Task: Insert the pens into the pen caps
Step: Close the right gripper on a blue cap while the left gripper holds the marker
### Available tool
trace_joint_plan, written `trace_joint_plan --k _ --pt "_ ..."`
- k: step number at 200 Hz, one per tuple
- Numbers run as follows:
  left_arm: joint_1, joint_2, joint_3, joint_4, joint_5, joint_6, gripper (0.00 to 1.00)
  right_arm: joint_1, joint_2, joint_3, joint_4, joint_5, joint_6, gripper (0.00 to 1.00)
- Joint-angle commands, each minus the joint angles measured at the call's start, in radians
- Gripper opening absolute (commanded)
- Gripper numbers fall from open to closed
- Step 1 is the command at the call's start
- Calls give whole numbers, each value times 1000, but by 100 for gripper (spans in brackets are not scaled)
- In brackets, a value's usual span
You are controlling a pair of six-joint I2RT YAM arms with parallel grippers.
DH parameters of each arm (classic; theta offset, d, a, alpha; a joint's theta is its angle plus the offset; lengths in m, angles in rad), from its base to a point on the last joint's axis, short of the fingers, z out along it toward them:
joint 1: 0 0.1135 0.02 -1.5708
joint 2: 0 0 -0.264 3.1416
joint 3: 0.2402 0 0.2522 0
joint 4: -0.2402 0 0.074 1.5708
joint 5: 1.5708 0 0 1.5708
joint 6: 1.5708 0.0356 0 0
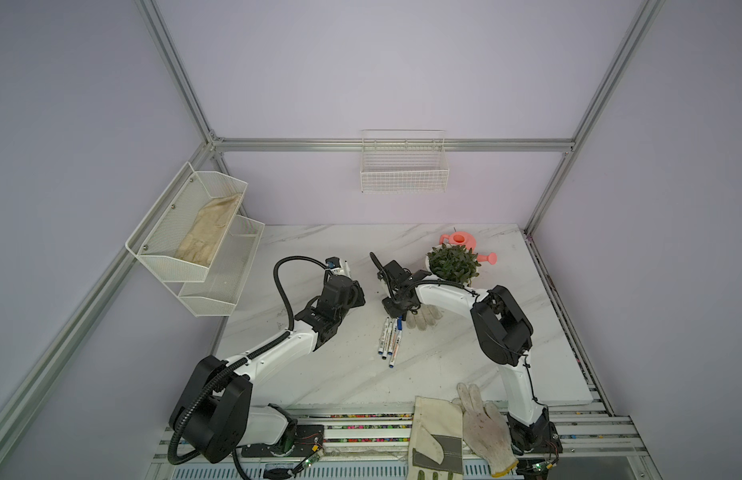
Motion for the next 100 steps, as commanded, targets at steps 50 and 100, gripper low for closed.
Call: trace_joint_plan --k 50,100 --pt "-6 9 -5 25 29 46 0 5 -37 44 -25 -58 -21 5" --pt "-6 11 -4 25 41 44 0 5 -24 23 39 -2 -19 5"
